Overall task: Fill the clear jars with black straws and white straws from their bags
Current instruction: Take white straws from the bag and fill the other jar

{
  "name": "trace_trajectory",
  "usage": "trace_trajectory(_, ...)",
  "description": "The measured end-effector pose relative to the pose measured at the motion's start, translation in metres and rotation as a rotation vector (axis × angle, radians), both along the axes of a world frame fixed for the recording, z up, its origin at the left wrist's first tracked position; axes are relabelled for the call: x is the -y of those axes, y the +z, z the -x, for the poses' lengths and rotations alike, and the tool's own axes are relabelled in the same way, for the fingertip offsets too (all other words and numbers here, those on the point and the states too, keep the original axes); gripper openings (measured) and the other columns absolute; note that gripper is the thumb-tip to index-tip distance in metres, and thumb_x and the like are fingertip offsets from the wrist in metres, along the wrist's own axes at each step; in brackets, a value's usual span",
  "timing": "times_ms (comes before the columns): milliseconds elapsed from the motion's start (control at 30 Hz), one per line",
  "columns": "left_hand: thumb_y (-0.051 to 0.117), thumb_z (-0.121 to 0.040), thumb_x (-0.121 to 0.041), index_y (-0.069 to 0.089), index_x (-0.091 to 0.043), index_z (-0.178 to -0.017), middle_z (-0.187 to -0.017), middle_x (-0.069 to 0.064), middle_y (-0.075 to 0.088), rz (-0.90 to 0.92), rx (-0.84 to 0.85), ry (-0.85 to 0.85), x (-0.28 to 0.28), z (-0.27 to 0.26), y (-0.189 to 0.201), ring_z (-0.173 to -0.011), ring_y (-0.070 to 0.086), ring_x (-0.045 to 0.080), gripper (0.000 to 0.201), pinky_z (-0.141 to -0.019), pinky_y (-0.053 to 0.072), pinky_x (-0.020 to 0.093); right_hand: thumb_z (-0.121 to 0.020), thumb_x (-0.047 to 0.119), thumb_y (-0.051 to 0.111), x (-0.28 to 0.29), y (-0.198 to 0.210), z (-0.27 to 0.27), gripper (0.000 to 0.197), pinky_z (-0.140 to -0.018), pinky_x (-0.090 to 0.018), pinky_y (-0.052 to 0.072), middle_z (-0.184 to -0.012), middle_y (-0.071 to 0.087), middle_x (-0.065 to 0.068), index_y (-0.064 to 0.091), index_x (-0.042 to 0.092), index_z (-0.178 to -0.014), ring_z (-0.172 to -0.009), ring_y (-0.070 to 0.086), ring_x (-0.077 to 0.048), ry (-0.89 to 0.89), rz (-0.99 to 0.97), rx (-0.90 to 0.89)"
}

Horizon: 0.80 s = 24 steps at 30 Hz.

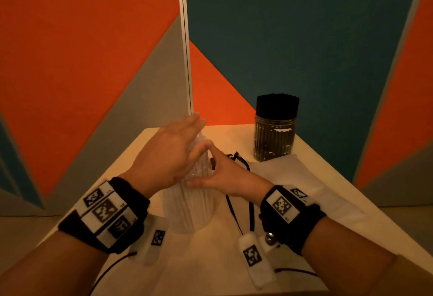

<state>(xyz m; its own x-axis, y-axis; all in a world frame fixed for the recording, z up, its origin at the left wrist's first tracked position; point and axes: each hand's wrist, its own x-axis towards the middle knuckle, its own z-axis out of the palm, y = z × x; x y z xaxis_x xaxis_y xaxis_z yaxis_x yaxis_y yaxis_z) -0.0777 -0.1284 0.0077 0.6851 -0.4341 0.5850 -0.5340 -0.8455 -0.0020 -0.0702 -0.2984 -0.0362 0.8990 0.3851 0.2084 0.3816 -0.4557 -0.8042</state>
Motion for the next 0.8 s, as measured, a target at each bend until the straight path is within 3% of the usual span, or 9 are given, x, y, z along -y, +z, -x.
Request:
trace_trajectory(67,0.037,-0.098,-0.051,0.049,-0.020,-0.145,-0.152,0.001,0.043,0.117,0.092,-0.001,0.005,0.015,0.003,-0.140,0.039,0.017,0.057,-0.114,0.025,0.030,-0.069,0.059,0.084,0.015,0.006,0.010,0.122,-0.122,-0.041,0.026,-0.166,0.018,0.005,0.011,0.028,-0.161,-0.151,0.018,-0.013,-0.133,0.156,0.072)
trace_trajectory(200,0.045,-0.097,-0.036,0.069,-0.024,-0.120,-0.120,-0.006,0.067,0.387,0.184,-0.064,0.029,0.044,0.010,-0.107,0.057,0.007,0.035,-0.092,0.038,0.017,-0.065,0.072,0.077,0.056,-0.015,0.038,0.127,-0.122,-0.050,0.023,-0.167,0.008,0.009,0.002,0.032,-0.159,-0.153,0.007,-0.015,-0.403,0.315,0.130)
trace_trajectory(267,0.049,-0.096,-0.030,0.073,-0.024,-0.109,-0.109,-0.007,0.070,0.427,0.080,-0.067,0.049,0.051,0.004,-0.094,0.061,0.008,0.028,-0.085,0.046,0.023,-0.064,0.078,0.073,0.069,-0.038,0.052,0.129,-0.121,-0.053,0.023,-0.168,0.003,0.007,-0.003,0.031,-0.158,-0.154,0.003,-0.019,-0.439,0.413,-0.029)
trace_trajectory(400,0.049,-0.095,-0.012,0.076,-0.016,-0.106,-0.112,0.003,0.071,0.175,-0.307,0.024,0.087,0.037,-0.025,-0.101,0.065,0.022,0.029,-0.088,0.051,0.031,-0.062,0.090,0.061,0.075,-0.083,0.066,0.142,-0.123,-0.055,0.007,-0.168,-0.015,-0.002,-0.019,0.022,-0.157,-0.154,-0.011,-0.027,-0.461,0.699,-0.240)
trace_trajectory(500,0.044,-0.092,-0.003,0.071,-0.001,-0.111,-0.120,0.014,0.067,-0.078,-0.591,0.087,0.104,0.018,-0.050,-0.113,0.059,0.027,0.033,-0.104,0.042,0.036,-0.059,0.092,0.056,0.077,-0.100,0.067,0.143,-0.122,-0.054,0.000,-0.168,-0.013,-0.009,-0.014,0.016,-0.158,-0.154,-0.013,-0.031,-0.452,0.808,-0.204)
trace_trajectory(567,0.044,-0.093,-0.003,0.070,0.002,-0.102,-0.111,0.015,0.067,-0.124,-0.699,0.104,0.112,0.006,-0.062,-0.112,0.058,0.030,0.028,-0.112,0.033,0.041,-0.057,0.093,0.054,0.080,-0.103,0.066,0.144,-0.124,-0.051,-0.002,-0.168,-0.011,-0.011,-0.009,0.014,-0.159,-0.154,-0.013,-0.031,-0.444,0.810,-0.202)
trace_trajectory(667,0.045,-0.093,-0.002,0.056,-0.004,-0.065,-0.066,0.002,0.051,-0.124,-0.761,0.094,0.124,-0.009,-0.070,-0.086,0.060,0.032,0.030,-0.096,0.041,0.048,-0.058,0.095,0.052,0.087,-0.105,0.064,0.143,-0.124,-0.048,-0.002,-0.168,-0.010,-0.013,-0.005,0.012,-0.160,-0.154,-0.012,-0.031,-0.420,0.810,-0.182)
trace_trajectory(733,0.048,-0.091,0.000,0.059,-0.004,-0.067,-0.063,-0.001,0.050,-0.021,-0.731,0.055,0.133,-0.020,-0.074,-0.073,0.058,0.026,0.027,-0.085,0.042,0.044,-0.058,0.095,0.052,0.091,-0.106,0.063,0.144,-0.124,-0.045,-0.002,-0.168,-0.009,-0.012,-0.005,0.011,-0.160,-0.154,-0.012,-0.029,-0.400,0.793,-0.159)
trace_trajectory(800,0.052,-0.089,0.002,0.067,0.000,-0.074,-0.072,0.007,0.063,0.084,-0.759,-0.034,0.141,-0.031,-0.076,-0.078,0.062,0.028,0.020,-0.077,0.047,0.039,-0.058,0.094,0.052,0.095,-0.106,0.062,0.144,-0.123,-0.041,-0.002,-0.168,-0.008,-0.010,-0.006,0.011,-0.160,-0.155,-0.010,-0.026,-0.380,0.779,-0.146)
